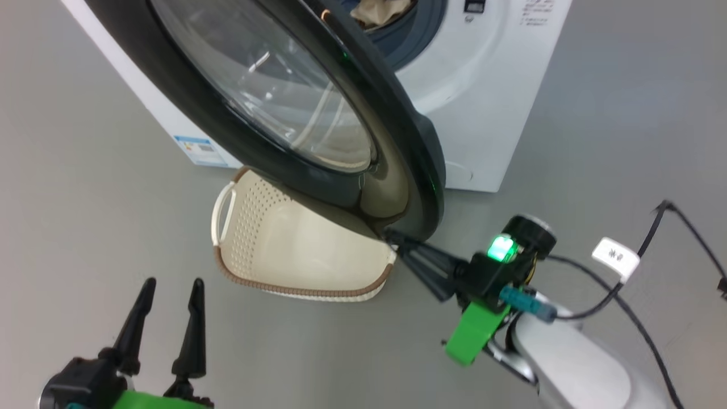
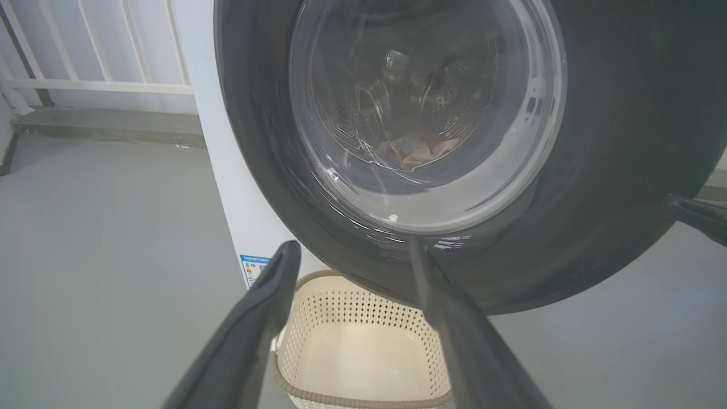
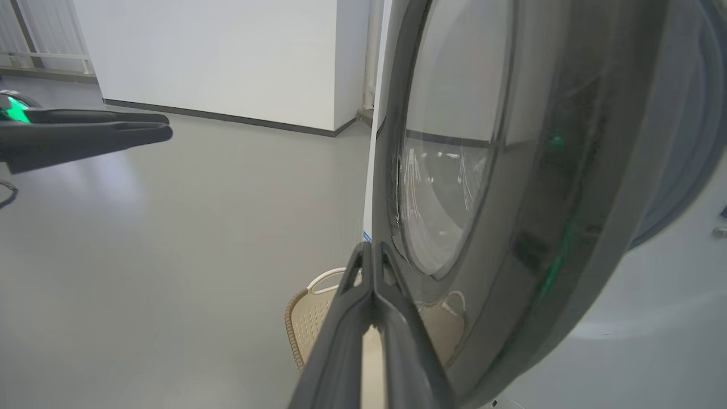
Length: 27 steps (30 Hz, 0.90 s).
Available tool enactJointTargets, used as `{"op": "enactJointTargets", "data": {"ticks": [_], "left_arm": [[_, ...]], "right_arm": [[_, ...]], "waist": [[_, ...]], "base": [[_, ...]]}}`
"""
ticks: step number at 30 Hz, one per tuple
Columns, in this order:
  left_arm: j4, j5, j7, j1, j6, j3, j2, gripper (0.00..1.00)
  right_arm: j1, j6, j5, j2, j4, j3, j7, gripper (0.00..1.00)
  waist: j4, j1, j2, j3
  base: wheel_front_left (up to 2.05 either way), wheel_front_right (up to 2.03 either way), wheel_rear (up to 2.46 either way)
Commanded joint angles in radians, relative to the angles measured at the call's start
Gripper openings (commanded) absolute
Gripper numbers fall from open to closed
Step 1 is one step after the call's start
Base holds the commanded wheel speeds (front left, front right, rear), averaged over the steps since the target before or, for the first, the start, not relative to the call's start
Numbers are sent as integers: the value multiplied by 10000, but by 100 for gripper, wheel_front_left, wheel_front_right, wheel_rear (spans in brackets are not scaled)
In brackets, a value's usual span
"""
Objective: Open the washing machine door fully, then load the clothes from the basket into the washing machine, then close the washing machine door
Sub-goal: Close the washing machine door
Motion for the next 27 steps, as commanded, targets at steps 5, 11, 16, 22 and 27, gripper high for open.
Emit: {"op": "enactJointTargets", "data": {"ticks": [5,11,16,22,27], "left_arm": [[-143,-203,-65,-751,-23,27,91,100],[-99,-289,-65,-1083,-25,-202,91,100],[-33,-385,-65,-1377,-25,-402,91,100],[29,-536,-65,-1753,-26,-695,91,100],[66,-671,-65,-2042,-26,-832,91,100]], "right_arm": [[-875,16,122,155,404,-418,-48,0],[-1722,16,-451,311,1043,-1516,-48,0],[-2707,16,-983,325,1516,-2510,-48,0],[-3891,16,-1167,174,2036,-3093,-48,0],[-4834,16,-1154,189,2534,-3241,-48,0]], "waist": [[330,-1,0,826],[300,-1,0,1325],[276,-1,0,1783],[399,-1,0,2307],[543,-1,0,2680]], "base": [[0,0,0],[0,0,0],[0,0,0],[0,0,0],[0,0,0]]}}
